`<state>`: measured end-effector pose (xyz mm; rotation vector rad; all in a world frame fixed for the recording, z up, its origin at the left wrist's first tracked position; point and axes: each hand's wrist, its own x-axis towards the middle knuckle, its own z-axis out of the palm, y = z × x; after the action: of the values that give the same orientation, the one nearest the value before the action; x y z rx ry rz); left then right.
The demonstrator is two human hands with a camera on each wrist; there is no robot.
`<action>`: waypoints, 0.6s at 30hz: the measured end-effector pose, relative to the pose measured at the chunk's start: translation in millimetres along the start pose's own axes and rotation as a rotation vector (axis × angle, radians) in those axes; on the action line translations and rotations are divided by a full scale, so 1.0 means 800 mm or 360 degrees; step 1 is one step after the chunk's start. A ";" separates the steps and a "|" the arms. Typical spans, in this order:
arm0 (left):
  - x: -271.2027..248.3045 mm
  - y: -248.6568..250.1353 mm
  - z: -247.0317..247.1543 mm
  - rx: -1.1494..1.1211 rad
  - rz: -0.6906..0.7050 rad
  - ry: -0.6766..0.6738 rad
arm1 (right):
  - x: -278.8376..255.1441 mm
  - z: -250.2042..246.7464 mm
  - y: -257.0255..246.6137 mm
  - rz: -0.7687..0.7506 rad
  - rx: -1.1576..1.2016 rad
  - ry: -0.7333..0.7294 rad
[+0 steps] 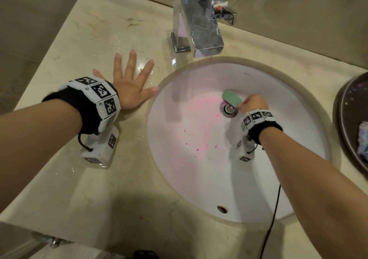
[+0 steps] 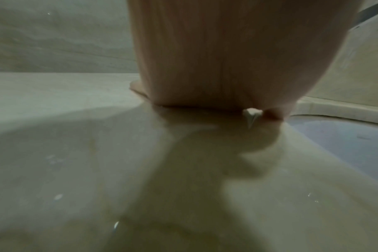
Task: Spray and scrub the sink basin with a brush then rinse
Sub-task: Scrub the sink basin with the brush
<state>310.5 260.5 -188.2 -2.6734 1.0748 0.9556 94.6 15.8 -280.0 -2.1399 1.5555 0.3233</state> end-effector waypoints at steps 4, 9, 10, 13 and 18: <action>0.001 0.000 0.001 0.0007 -0.0004 0.0004 | 0.001 -0.004 0.009 0.0061 -0.0002 0.0008; 0.001 0.000 0.001 0.0009 -0.0007 0.0002 | 0.002 -0.020 0.018 0.0119 0.0032 -0.0009; 0.001 -0.001 0.001 0.0008 -0.0006 -0.0001 | 0.002 -0.015 0.008 0.0080 0.0039 -0.0028; 0.001 -0.001 0.000 0.0007 -0.0008 0.0001 | -0.003 0.010 -0.031 -0.0054 0.0070 -0.0063; 0.002 0.000 0.001 0.0011 -0.0014 0.0004 | 0.002 0.007 -0.017 -0.0004 0.0048 -0.0041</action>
<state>311.0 259.8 -189.4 -2.6723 1.0640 0.9460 108.3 20.9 -282.3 -2.1062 1.5335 0.3233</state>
